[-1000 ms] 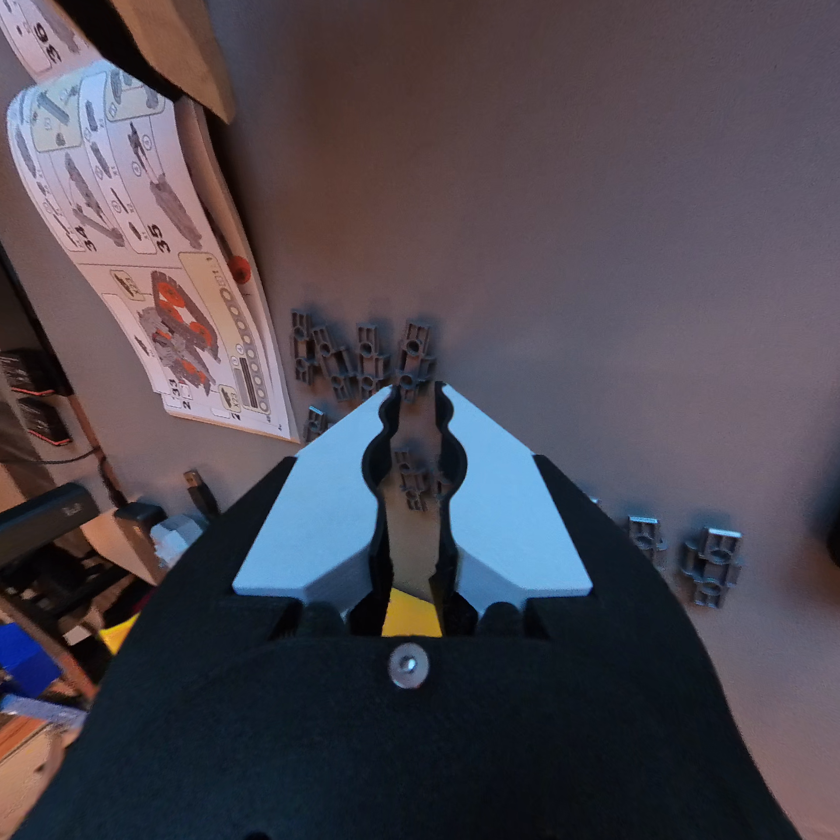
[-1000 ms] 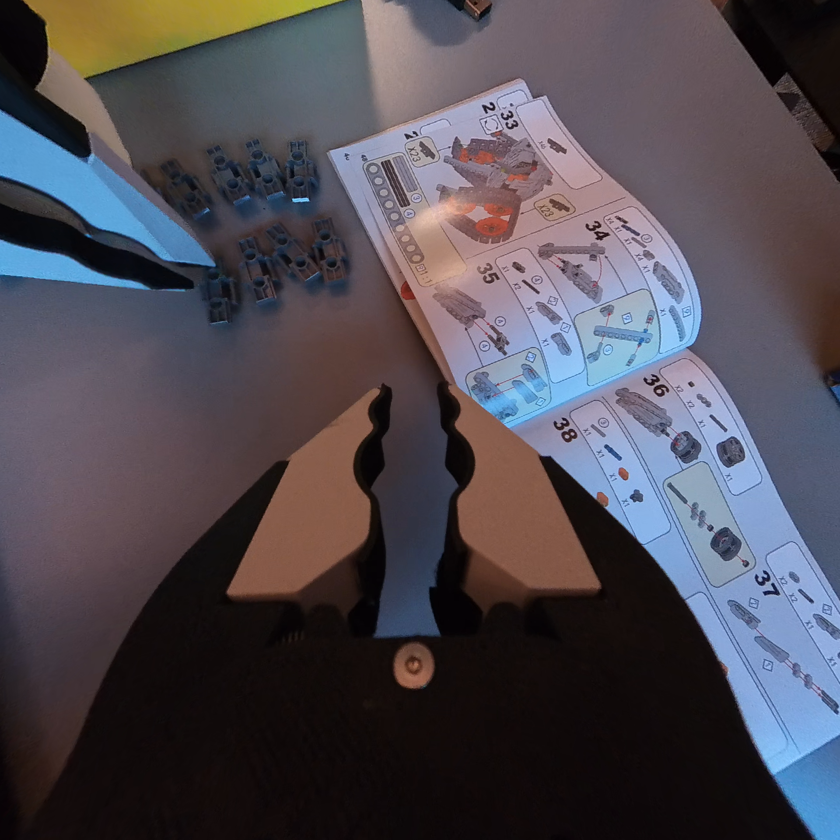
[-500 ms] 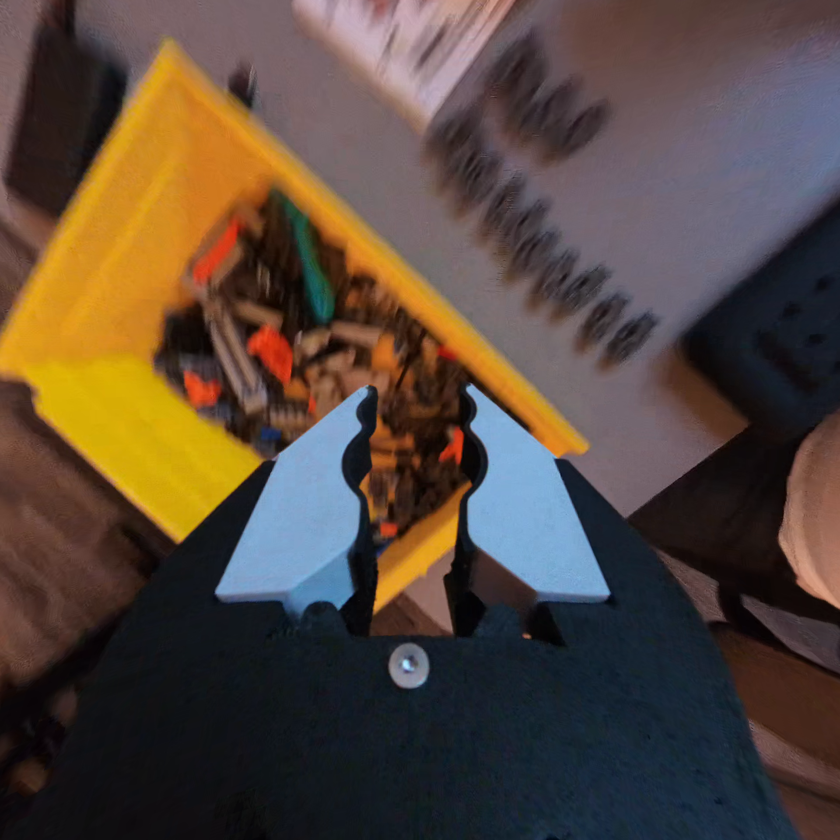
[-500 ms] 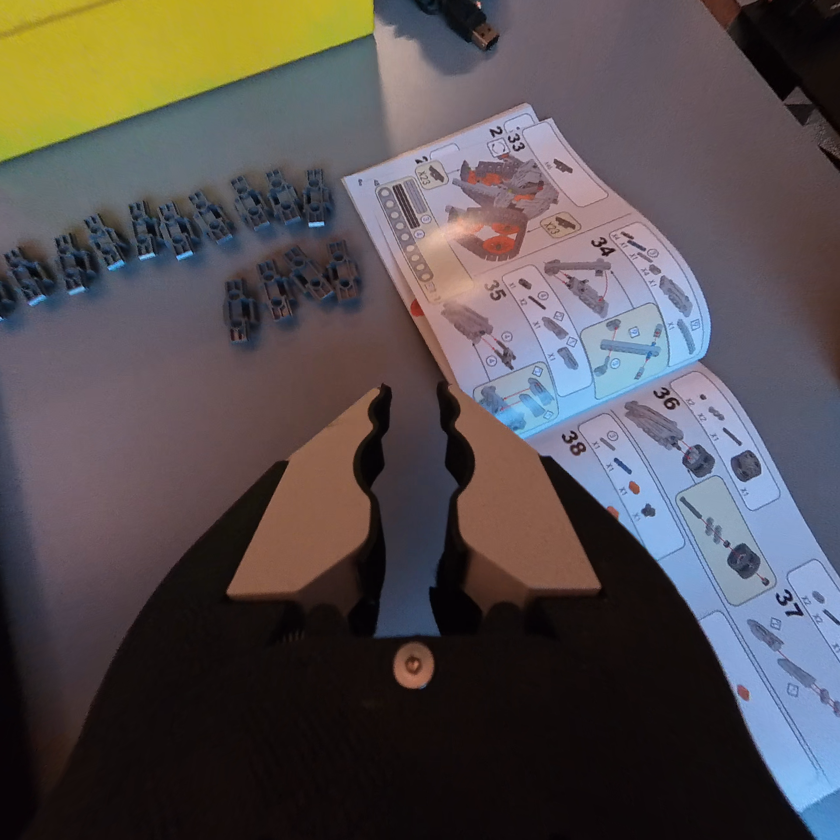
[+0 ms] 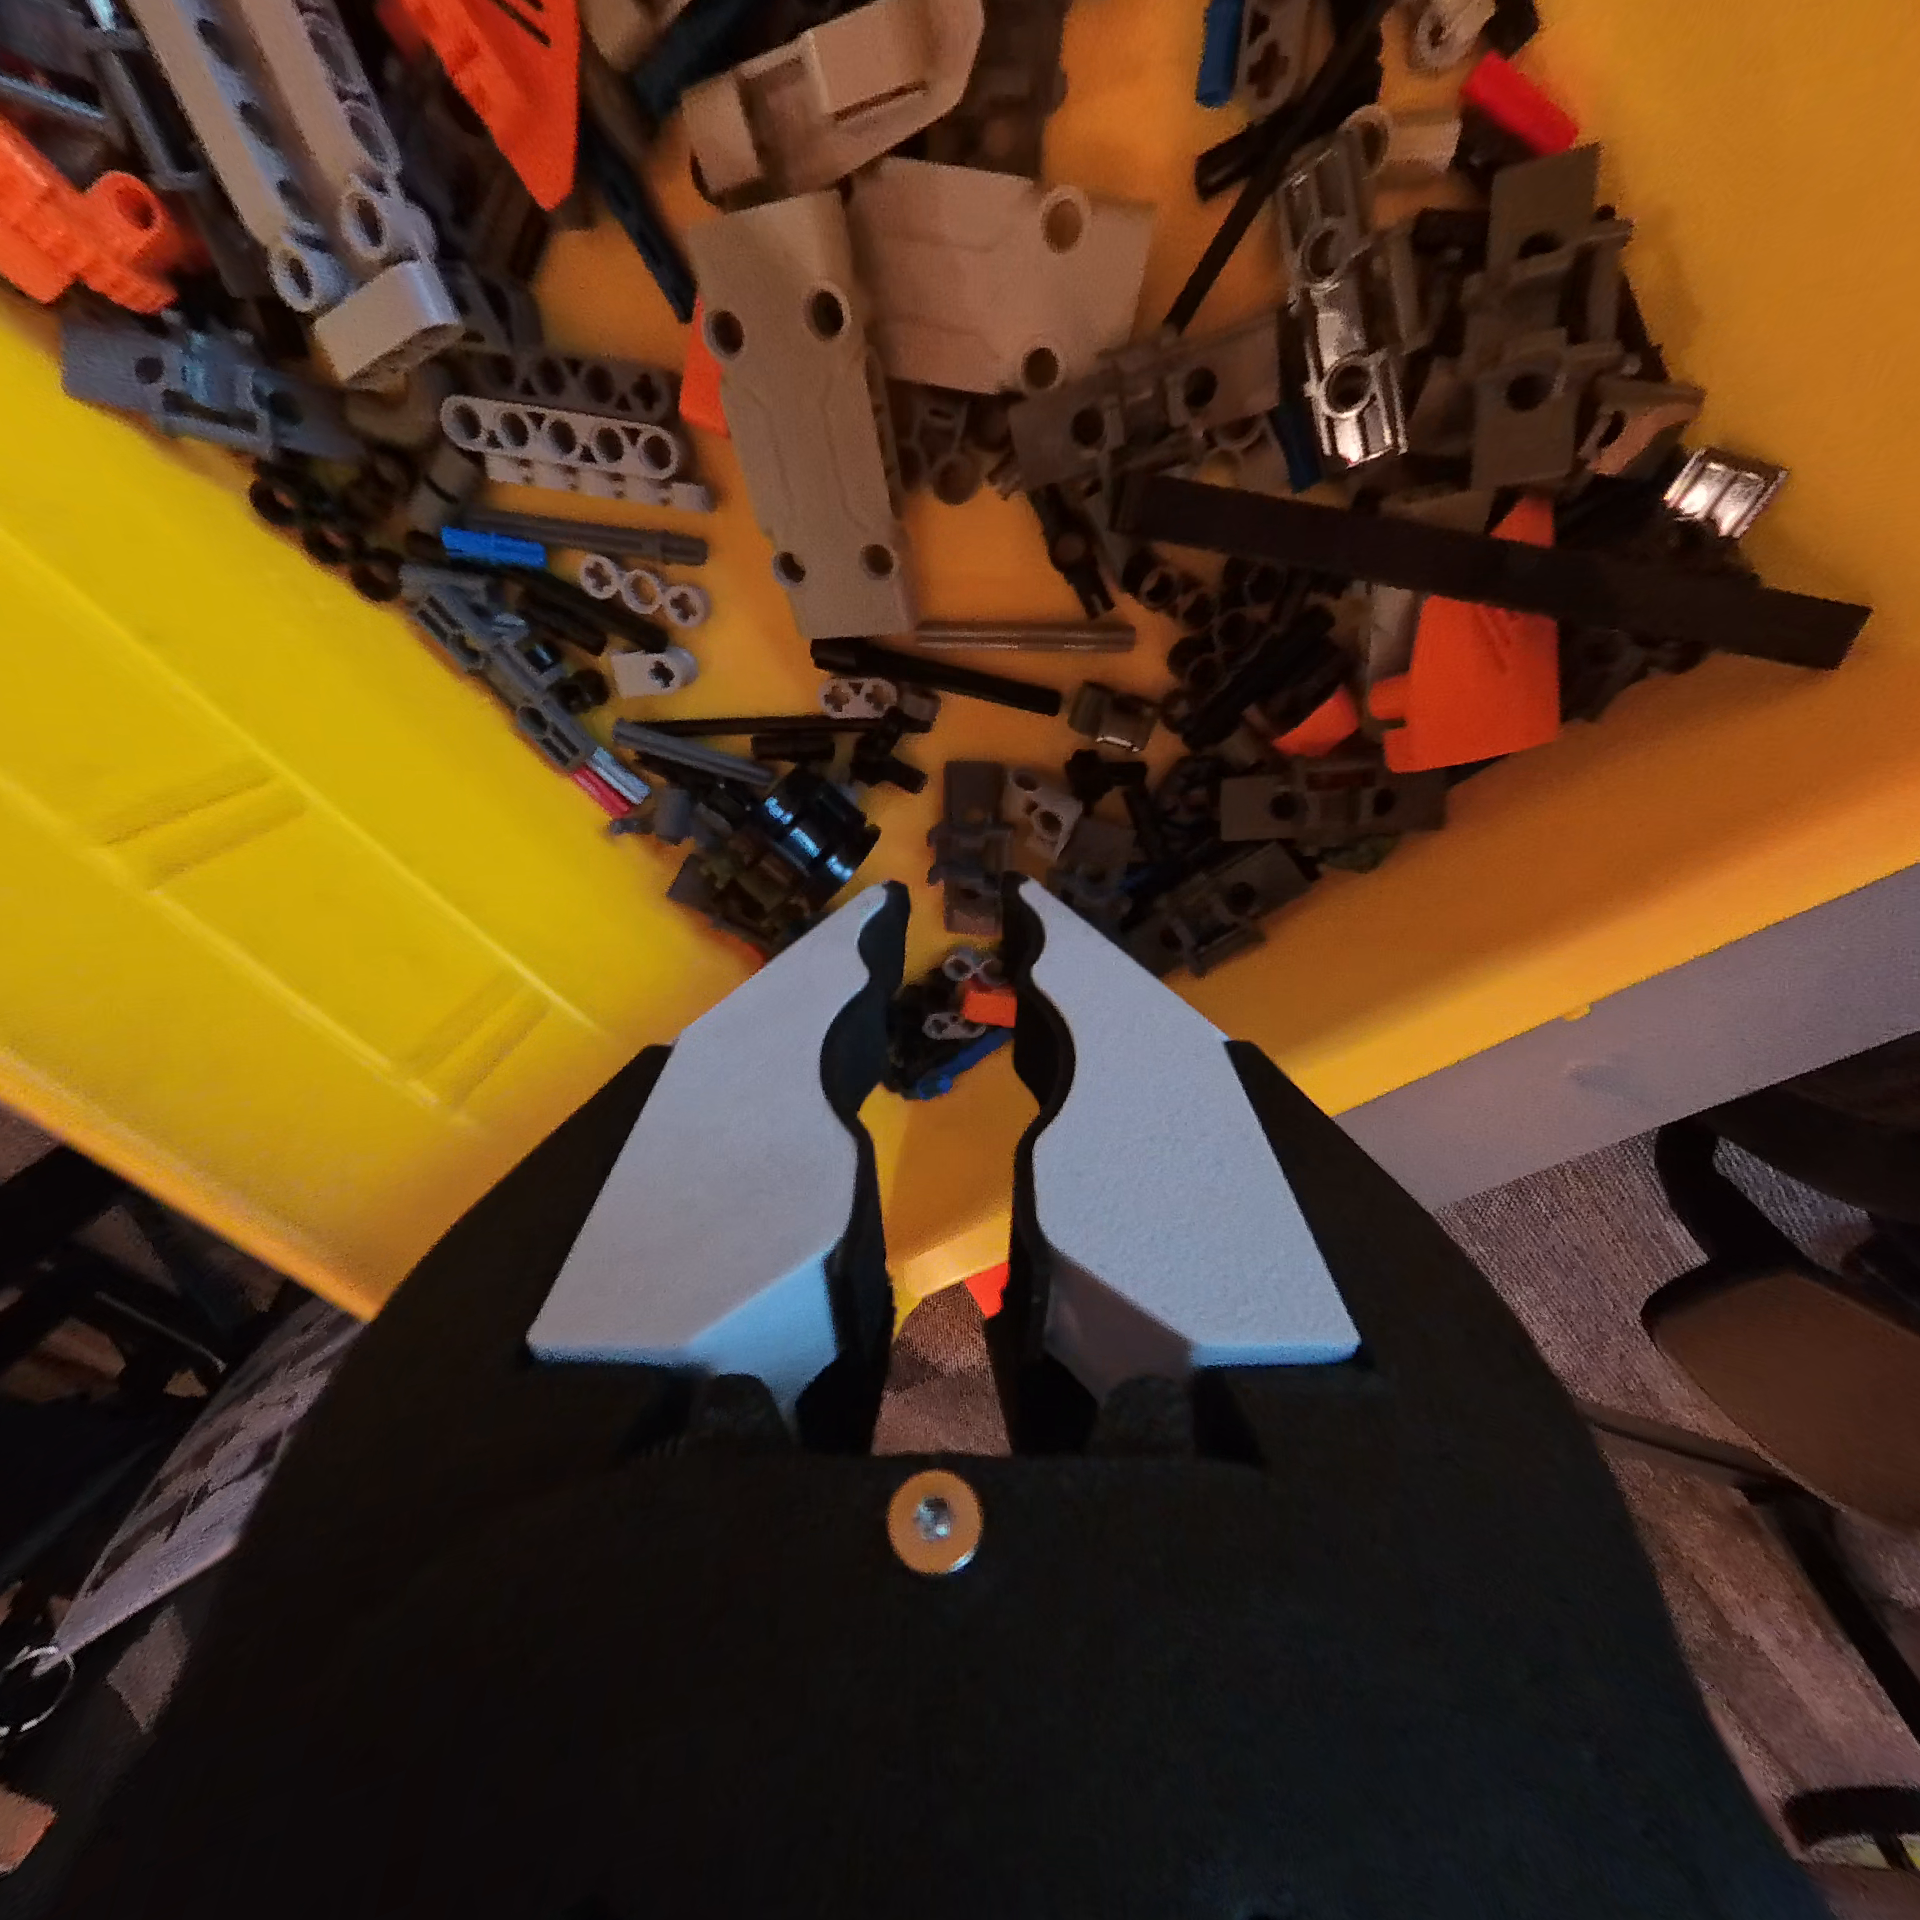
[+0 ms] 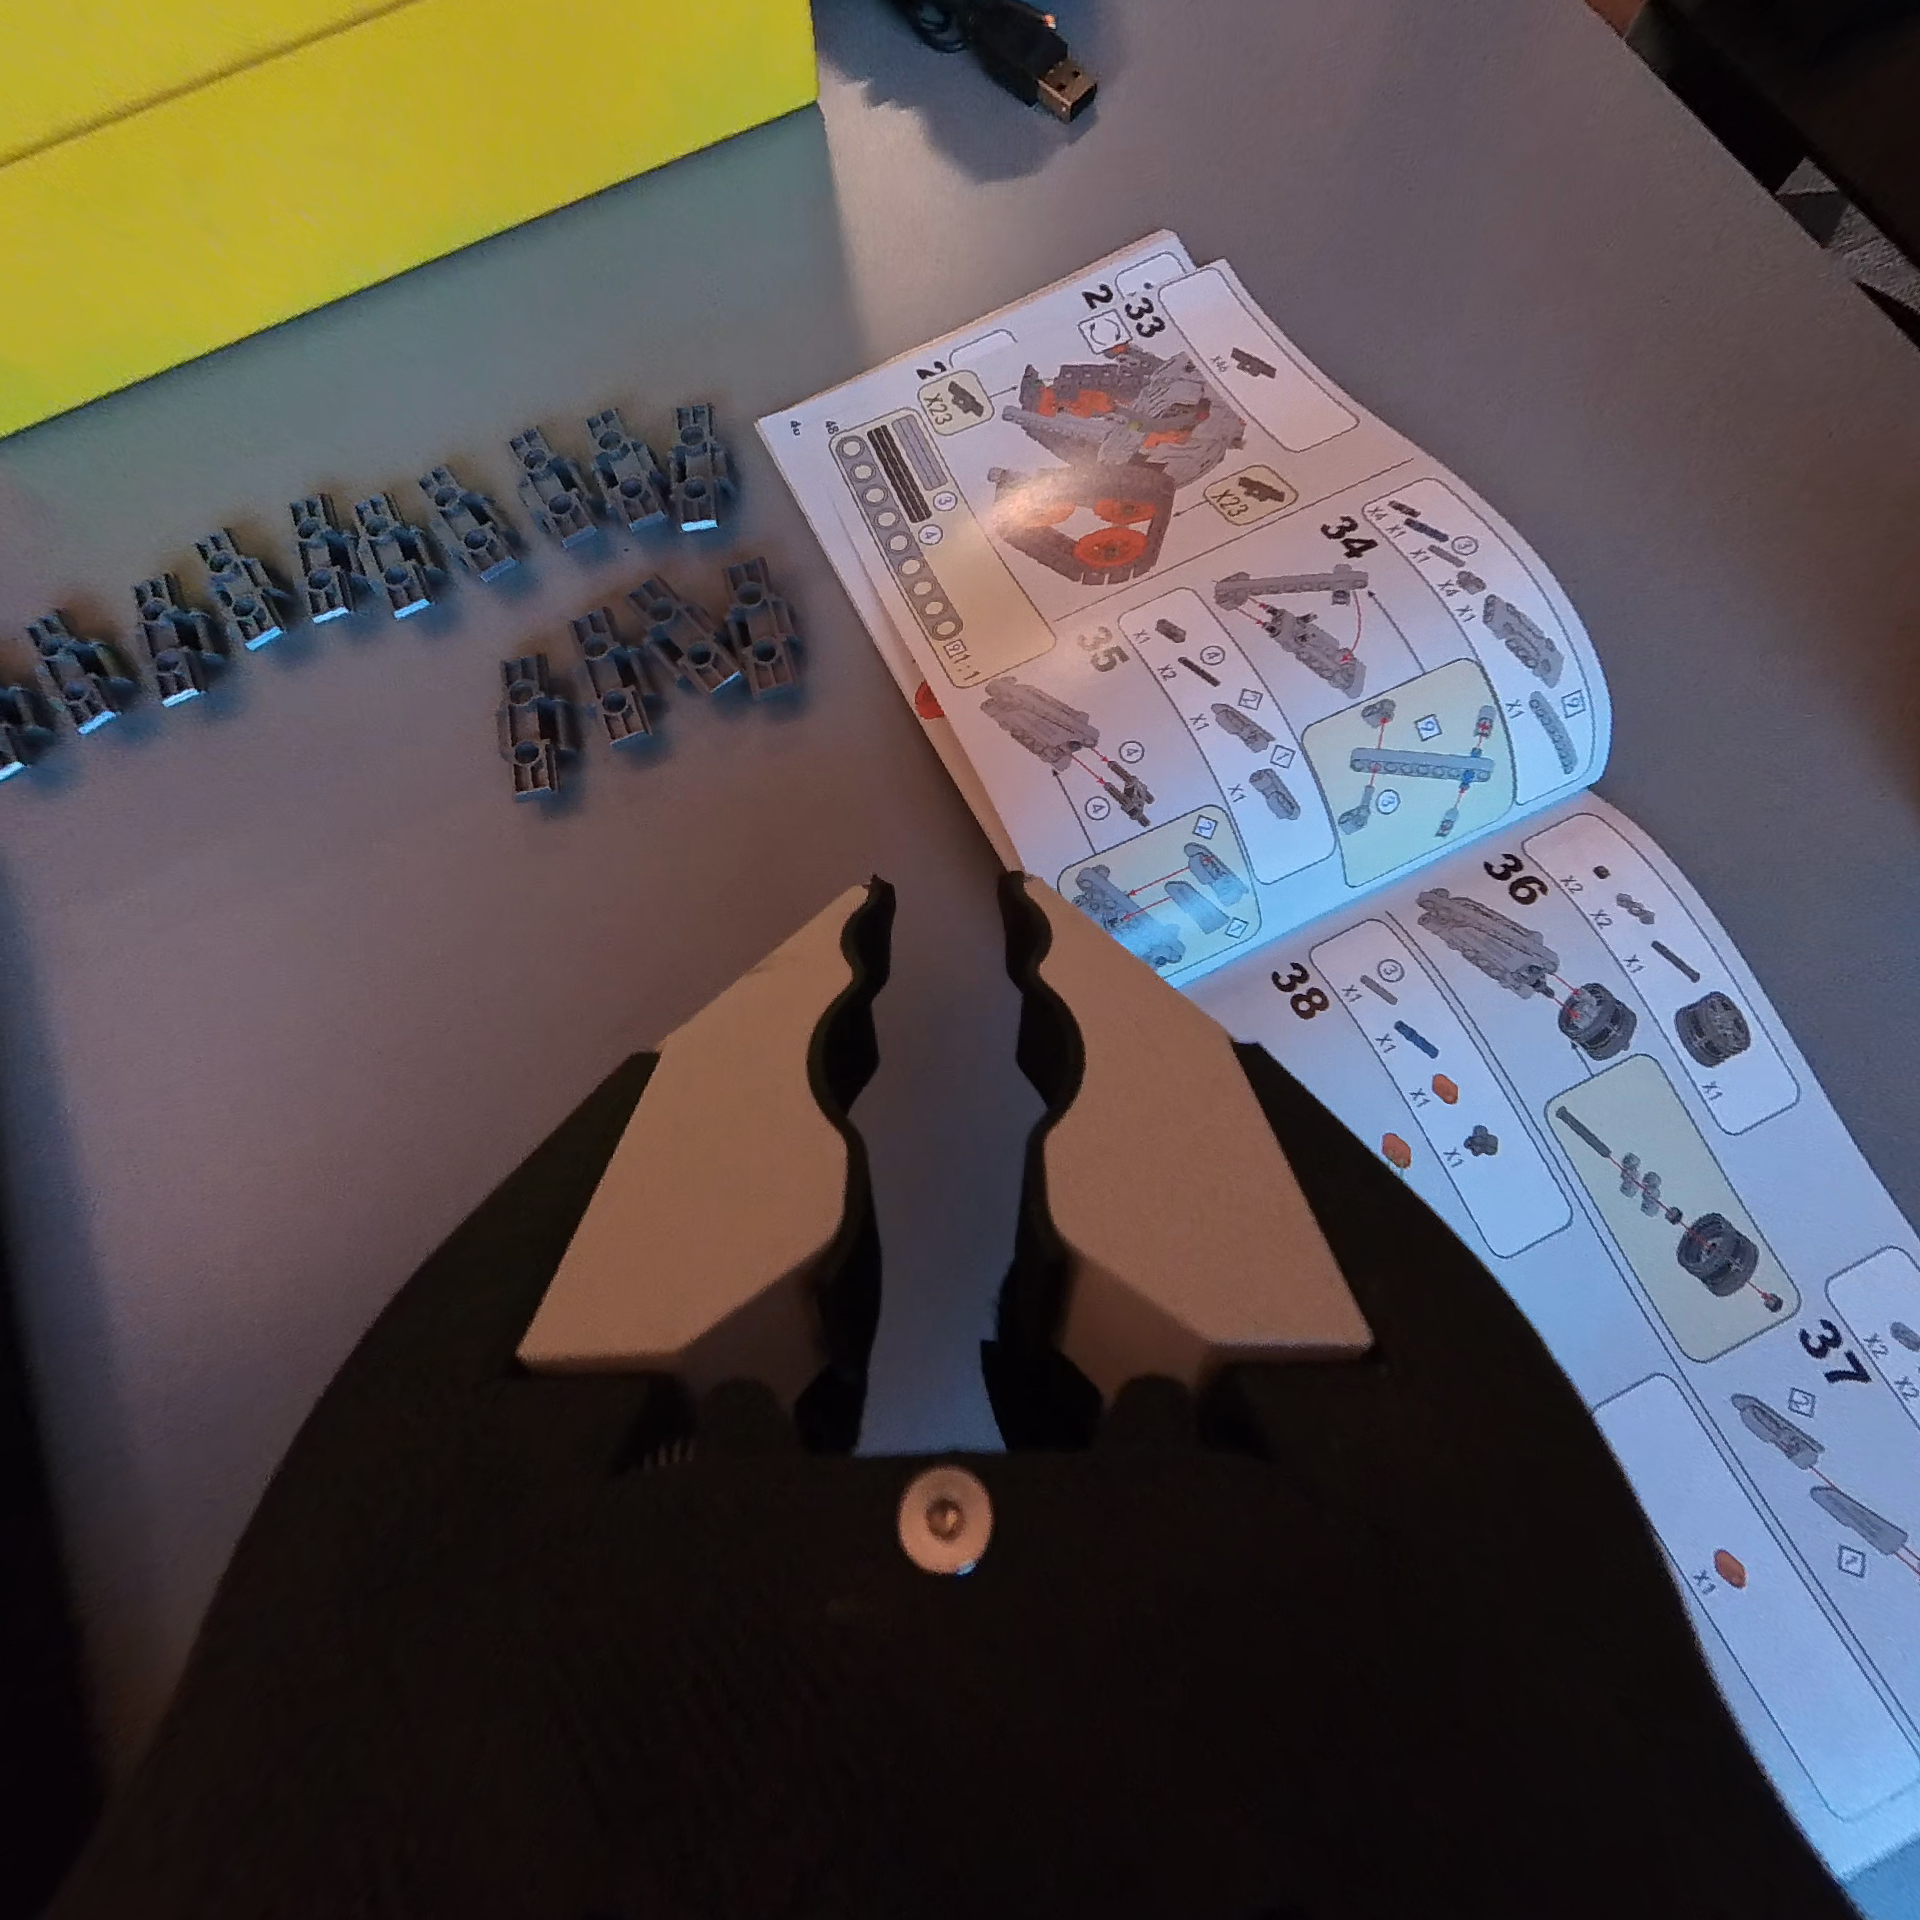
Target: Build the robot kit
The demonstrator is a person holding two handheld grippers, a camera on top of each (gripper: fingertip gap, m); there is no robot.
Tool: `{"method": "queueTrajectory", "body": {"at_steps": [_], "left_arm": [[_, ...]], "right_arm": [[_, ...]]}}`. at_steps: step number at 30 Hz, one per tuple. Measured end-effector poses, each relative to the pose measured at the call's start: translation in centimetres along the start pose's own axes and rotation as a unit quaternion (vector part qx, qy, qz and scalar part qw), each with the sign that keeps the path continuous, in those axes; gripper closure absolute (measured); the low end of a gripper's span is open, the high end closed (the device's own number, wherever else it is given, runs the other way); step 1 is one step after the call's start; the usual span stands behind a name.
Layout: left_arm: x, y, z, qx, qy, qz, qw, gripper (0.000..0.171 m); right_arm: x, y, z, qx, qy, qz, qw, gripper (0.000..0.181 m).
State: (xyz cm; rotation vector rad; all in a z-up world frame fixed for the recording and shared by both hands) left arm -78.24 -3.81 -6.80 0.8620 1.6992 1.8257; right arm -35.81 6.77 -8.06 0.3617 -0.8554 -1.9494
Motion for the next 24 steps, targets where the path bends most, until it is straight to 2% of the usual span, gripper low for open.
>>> {"method": "queueTrajectory", "body": {"at_steps": [9,14,17,20,22,24], "left_arm": [[-0.2,-1.8,0.1,0.029,-0.023,0.004,0.999,0.157],[-0.2,-1.1,-0.1,0.021,-0.024,0.009,0.999,0.158],[-0.3,1.3,0.2,-0.022,-0.014,0.036,0.999,0.158],[-2.0,5.0,2.0,-0.11,-0.017,0.081,0.99,0.158],[-4.7,7.2,4.2,-0.177,-0.05,0.103,0.978,0.158],[-7.7,8.6,6.4,-0.217,-0.104,0.147,0.96,0.158]], "right_arm": [[-0.1,-0.1,-0.2,0.005,0.0,0.003,1.0,0.16],[-0.2,0.0,-0.2,0.005,-0.001,0.003,1.0,0.161],[0.0,0.2,0.1,-0.003,0.002,0.001,1.0,0.161],[1.0,0.7,1.1,-0.024,0.013,0.007,1.0,0.161],[2.8,1.3,2.4,-0.055,0.017,0.04,0.998,0.161],[5.8,2.1,4.2,-0.109,0.007,0.118,0.987,0.161]]}}
Point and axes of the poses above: each gripper's, where its closed fingertips meet, y back along the fingers, z out of its top, x = y × z across the jaws, the point moved 8 cm from there along y, back along the fingers, and after that the axes turned 3 degrees about -y, right-handed, at the moved point
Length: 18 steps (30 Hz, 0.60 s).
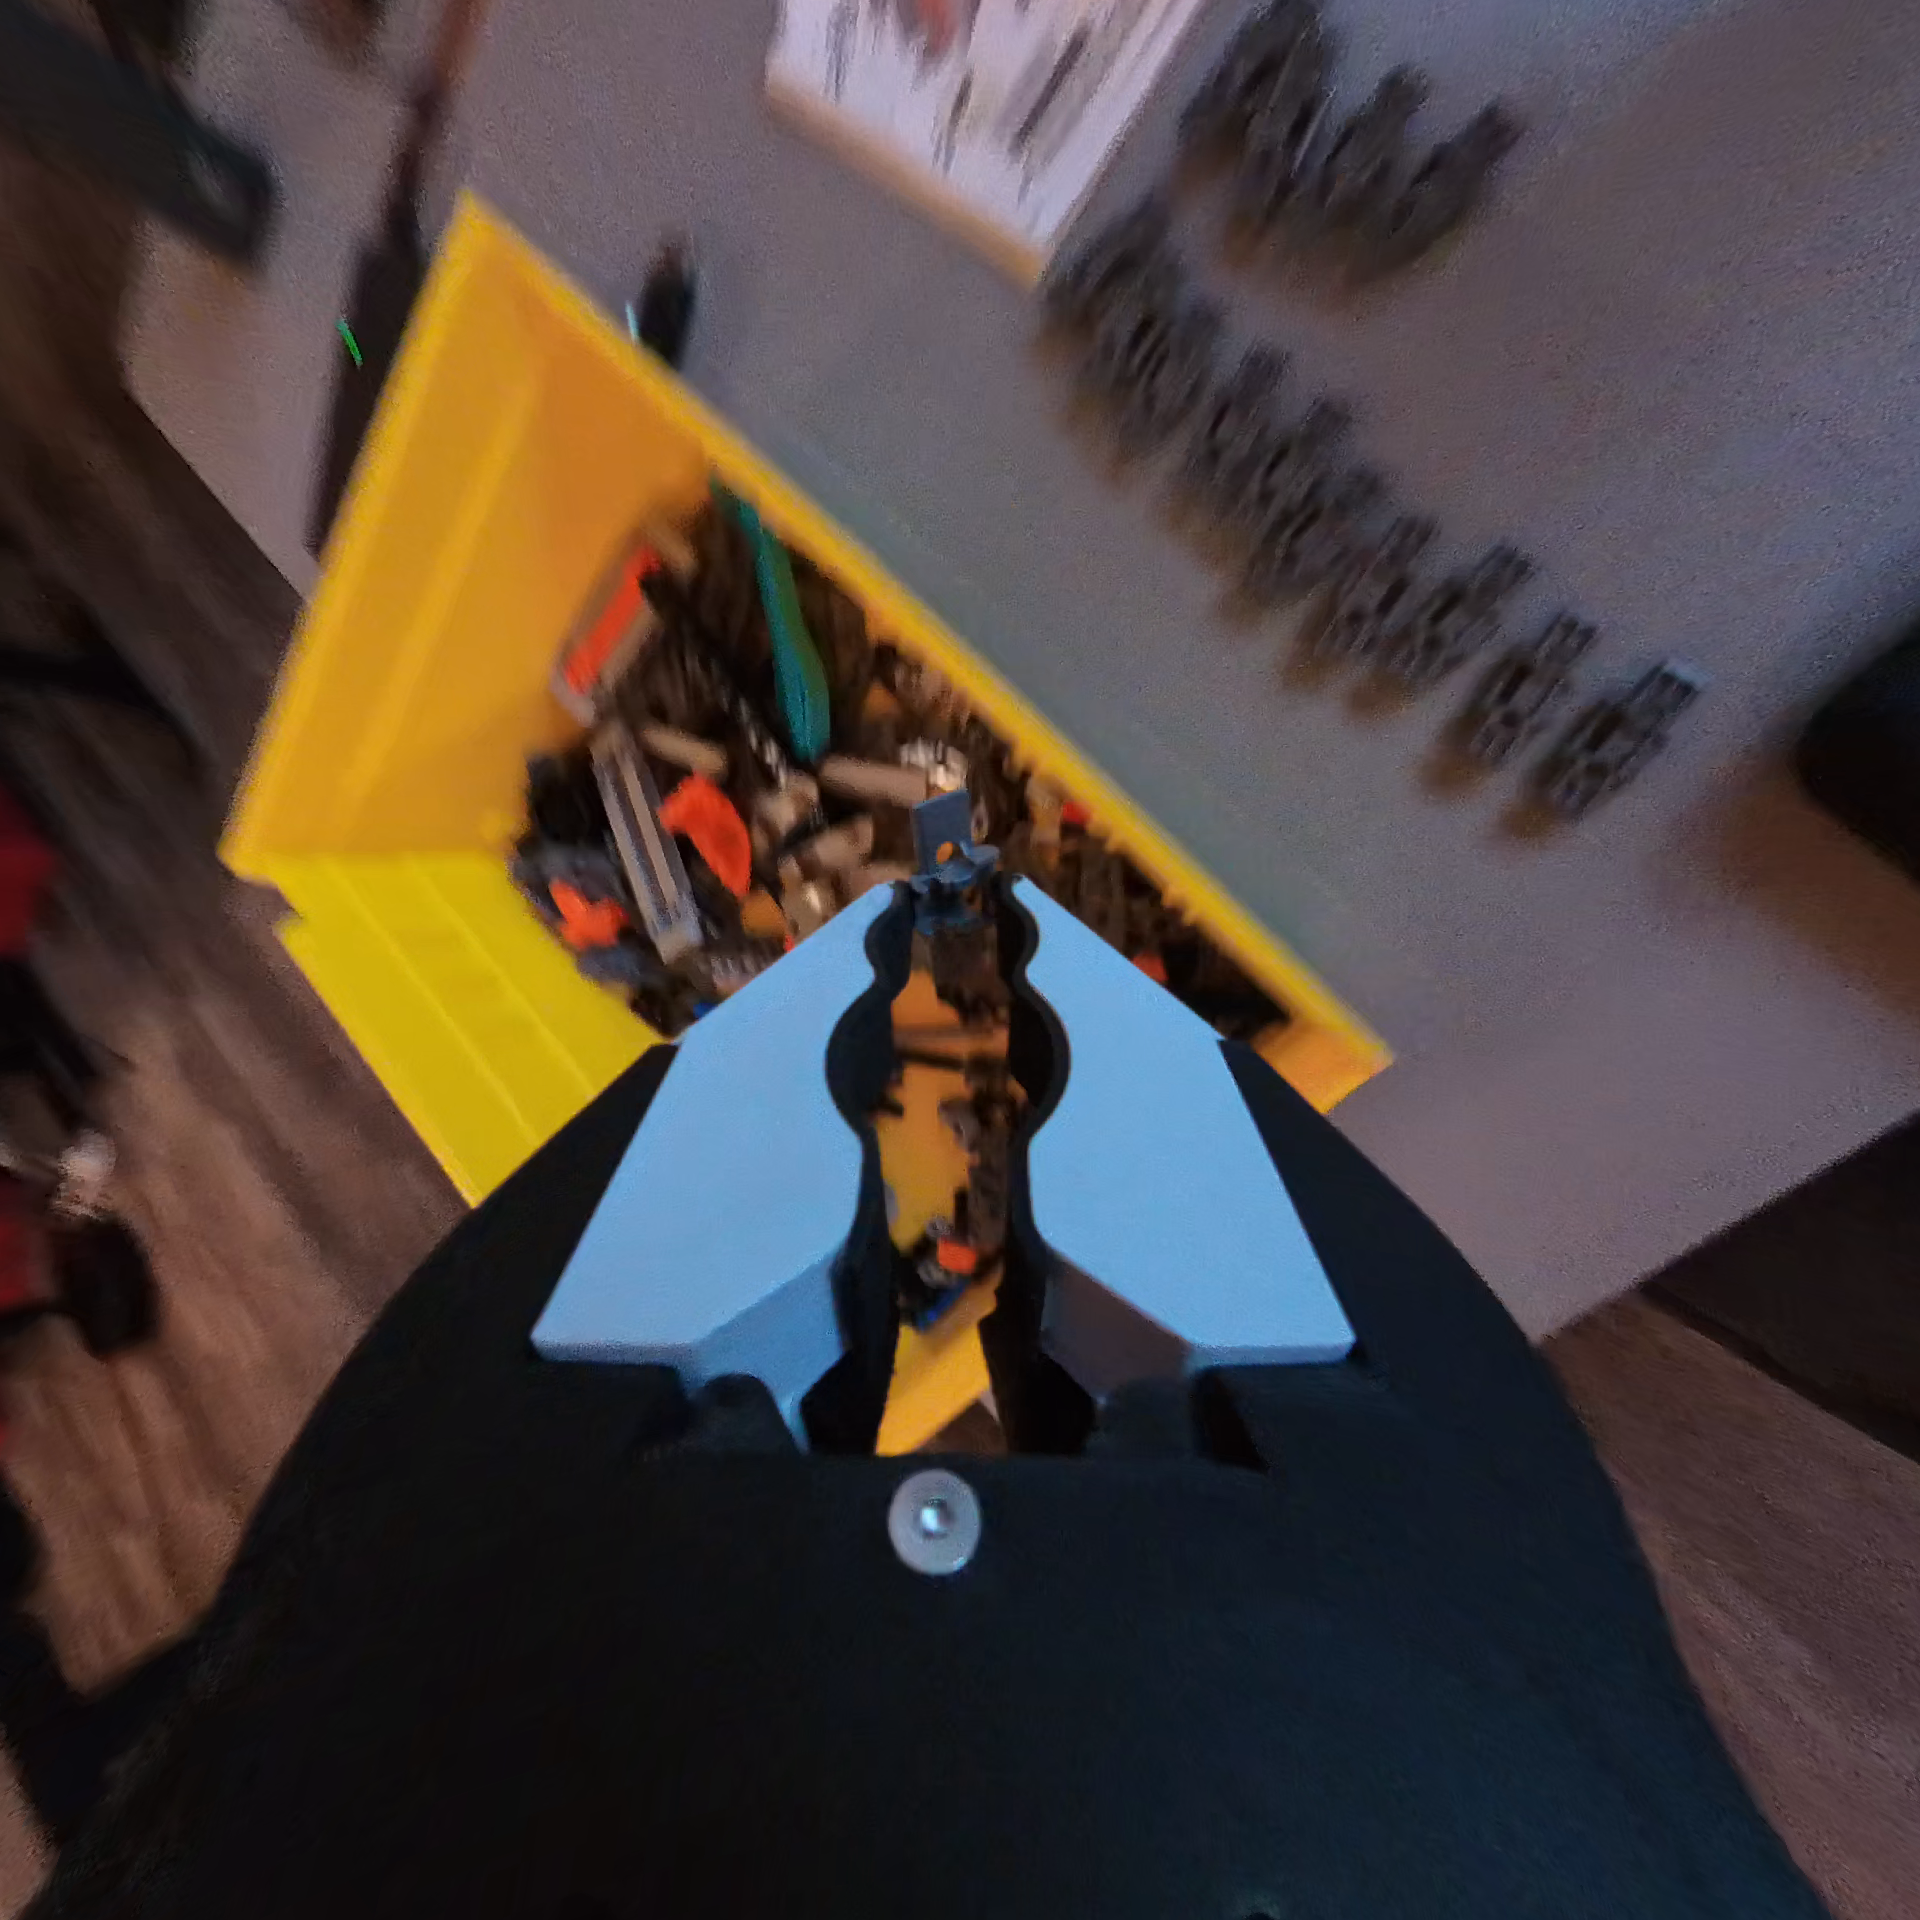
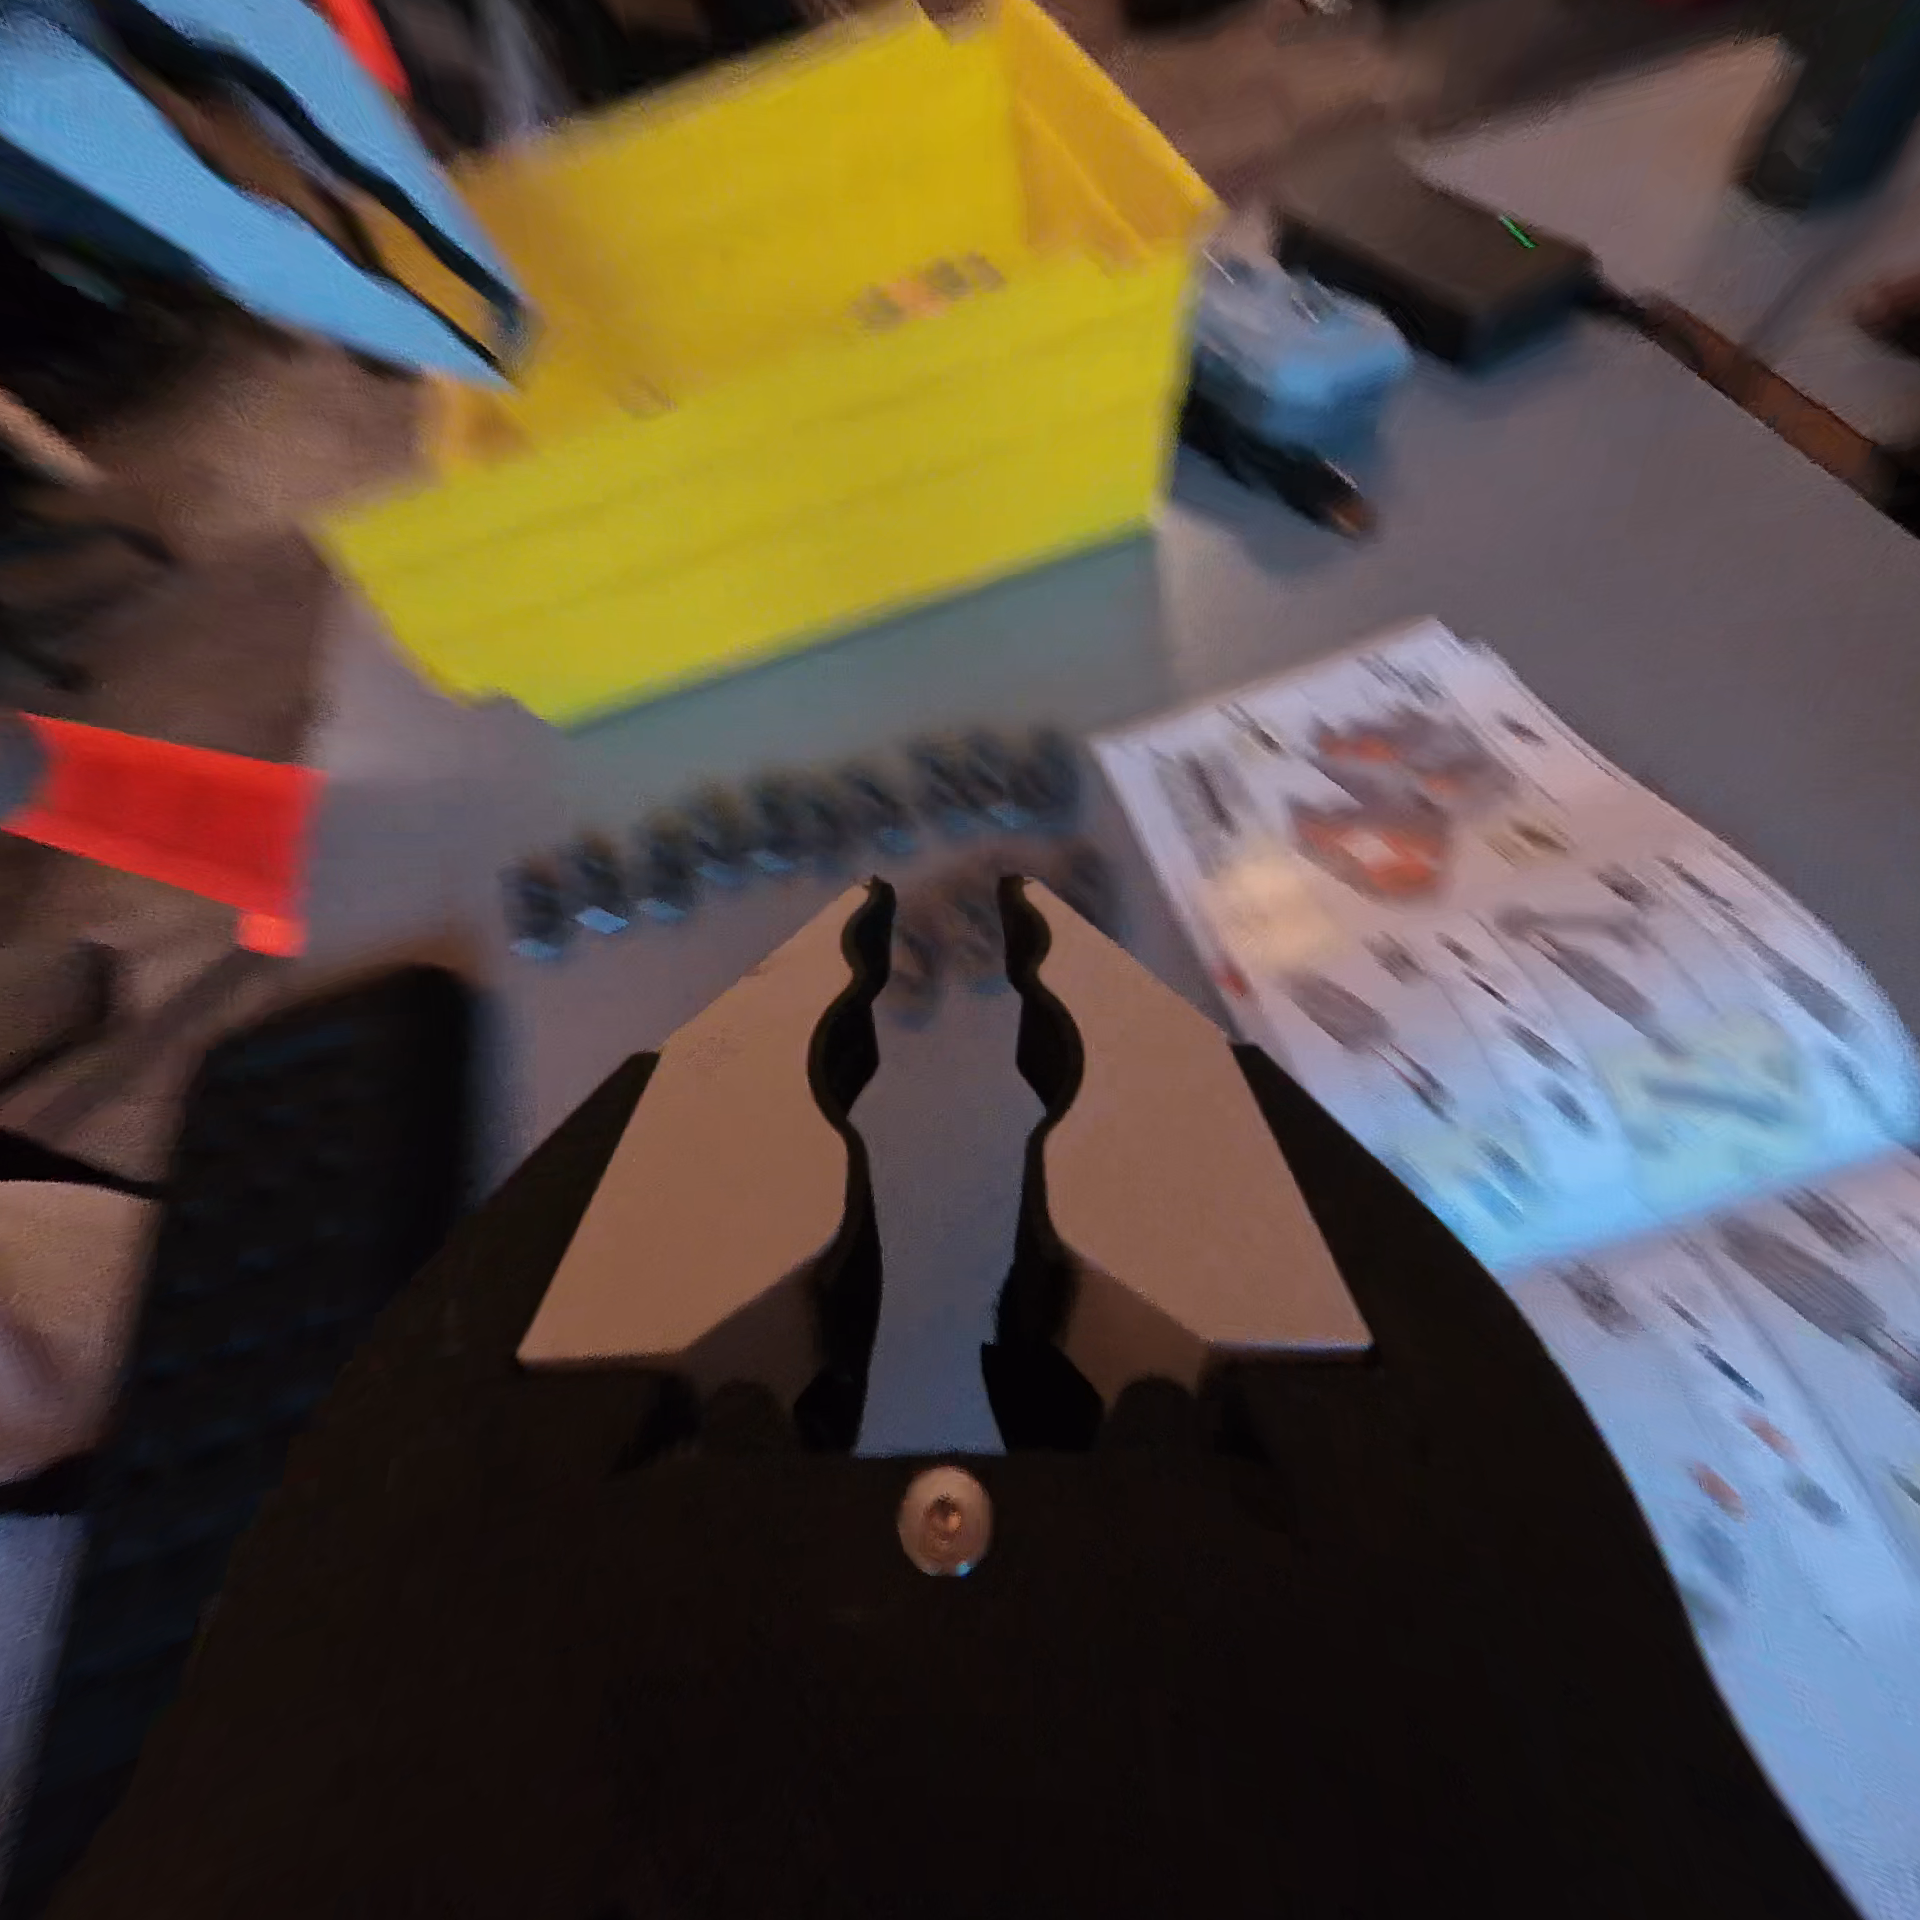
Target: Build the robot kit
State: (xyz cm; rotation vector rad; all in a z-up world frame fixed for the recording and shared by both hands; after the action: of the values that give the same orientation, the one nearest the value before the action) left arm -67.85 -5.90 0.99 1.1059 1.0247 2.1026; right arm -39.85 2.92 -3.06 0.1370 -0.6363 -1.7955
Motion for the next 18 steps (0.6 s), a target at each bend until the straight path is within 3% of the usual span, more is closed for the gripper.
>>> {"method": "queueTrajectory", "body": {"at_steps": [3,5,7,14,16,17,18], "left_arm": [[-3.2,0.2,3.7,-0.027,-0.079,0.026,0.996,0.158],[-5.1,0.1,5.6,-0.045,-0.105,0.003,0.993,0.158],[-6.2,-0.1,7.0,-0.059,-0.132,0.003,0.99,0.158],[-8.0,-0.9,9.4,-0.075,-0.167,-0.012,0.983,0.158],[-8.2,-1.0,9.8,-0.079,-0.171,-0.016,0.982,0.158],[-8.3,-1.0,9.9,-0.078,-0.174,-0.021,0.982,0.161],[-8.4,-1.1,9.9,-0.076,-0.176,-0.024,0.981,0.161]], "right_arm": [[4.5,-0.8,1.9,-0.063,0.027,0.083,0.994,0.16],[6.7,-1.6,2.2,-0.075,0.084,0.085,0.99,0.157],[7.9,-2.3,2.1,-0.068,0.087,0.095,0.989,0.153],[7.7,-3.2,1.7,-0.045,0.02,0.12,0.992,0.153],[7.7,-3.5,1.4,-0.031,0.031,0.111,0.993,0.161],[7.8,-3.6,1.2,-0.024,0.044,0.113,0.992,0.179],[7.9,-3.6,1.1,-0.019,0.061,0.11,0.992,0.179]]}}
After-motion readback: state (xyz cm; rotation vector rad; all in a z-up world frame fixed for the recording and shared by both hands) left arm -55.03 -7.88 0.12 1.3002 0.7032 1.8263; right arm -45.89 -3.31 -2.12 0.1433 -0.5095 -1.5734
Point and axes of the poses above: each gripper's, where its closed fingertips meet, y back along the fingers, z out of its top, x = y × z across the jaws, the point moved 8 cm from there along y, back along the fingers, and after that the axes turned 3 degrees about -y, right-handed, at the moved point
